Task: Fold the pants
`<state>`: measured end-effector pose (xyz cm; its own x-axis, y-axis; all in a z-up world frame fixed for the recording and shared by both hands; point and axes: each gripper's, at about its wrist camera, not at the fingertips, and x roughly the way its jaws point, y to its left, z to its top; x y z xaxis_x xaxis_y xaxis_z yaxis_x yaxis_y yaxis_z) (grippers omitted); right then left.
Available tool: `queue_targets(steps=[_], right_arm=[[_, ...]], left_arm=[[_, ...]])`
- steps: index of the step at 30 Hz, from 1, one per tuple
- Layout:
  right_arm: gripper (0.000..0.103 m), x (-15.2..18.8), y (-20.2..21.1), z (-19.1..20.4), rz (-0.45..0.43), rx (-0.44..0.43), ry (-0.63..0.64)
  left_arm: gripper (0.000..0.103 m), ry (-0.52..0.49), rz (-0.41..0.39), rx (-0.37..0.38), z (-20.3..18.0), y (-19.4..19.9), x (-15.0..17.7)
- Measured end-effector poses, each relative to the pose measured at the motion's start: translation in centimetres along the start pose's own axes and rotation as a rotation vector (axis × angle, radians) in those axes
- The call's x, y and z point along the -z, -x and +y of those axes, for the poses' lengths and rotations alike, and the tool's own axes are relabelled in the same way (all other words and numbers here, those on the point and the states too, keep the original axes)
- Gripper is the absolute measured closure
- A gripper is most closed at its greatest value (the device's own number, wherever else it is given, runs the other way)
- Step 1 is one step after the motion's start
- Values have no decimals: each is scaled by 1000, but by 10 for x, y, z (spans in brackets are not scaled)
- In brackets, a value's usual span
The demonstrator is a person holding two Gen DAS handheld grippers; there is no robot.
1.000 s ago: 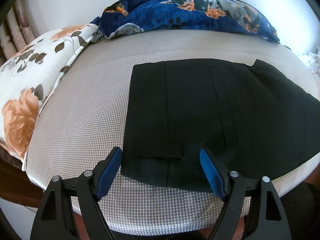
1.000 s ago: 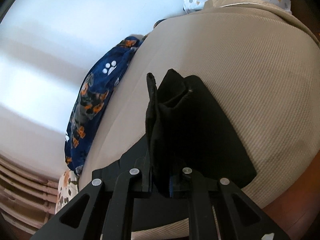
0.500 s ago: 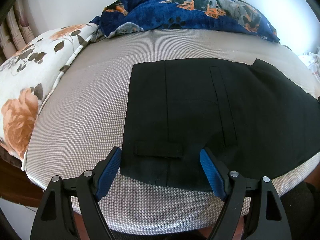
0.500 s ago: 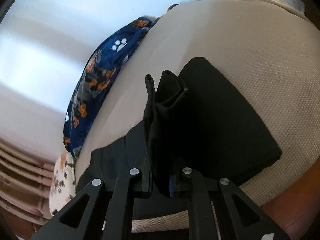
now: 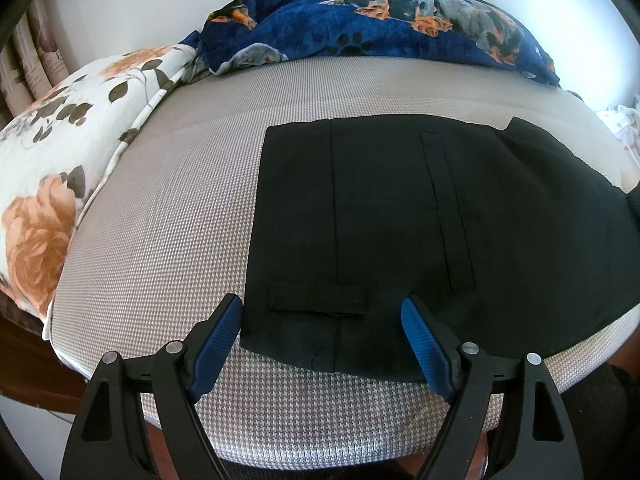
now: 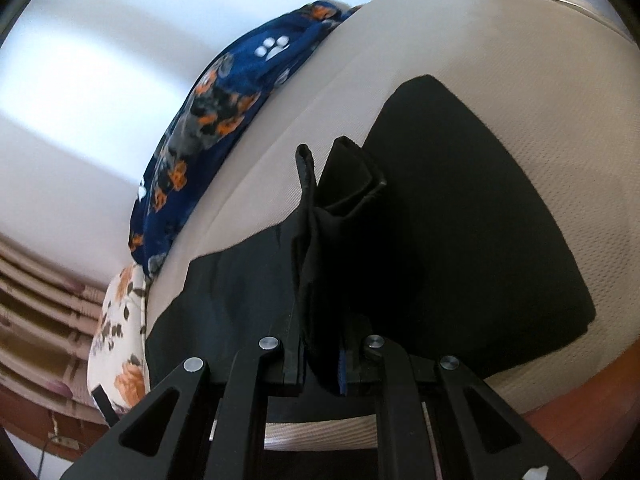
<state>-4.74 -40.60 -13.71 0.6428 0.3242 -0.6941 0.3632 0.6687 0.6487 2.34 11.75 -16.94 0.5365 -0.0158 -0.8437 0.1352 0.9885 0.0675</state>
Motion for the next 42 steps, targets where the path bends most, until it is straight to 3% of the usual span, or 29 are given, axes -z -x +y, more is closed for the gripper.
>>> queue_targets(steps=[10, 42], right_arm=[[91, 14, -17, 25, 48, 1, 78], [89, 27, -37, 41, 103, -6, 124]], left_arm=[[21, -1, 1, 4, 0, 0, 1], [18, 5, 6, 8, 0, -2, 1]])
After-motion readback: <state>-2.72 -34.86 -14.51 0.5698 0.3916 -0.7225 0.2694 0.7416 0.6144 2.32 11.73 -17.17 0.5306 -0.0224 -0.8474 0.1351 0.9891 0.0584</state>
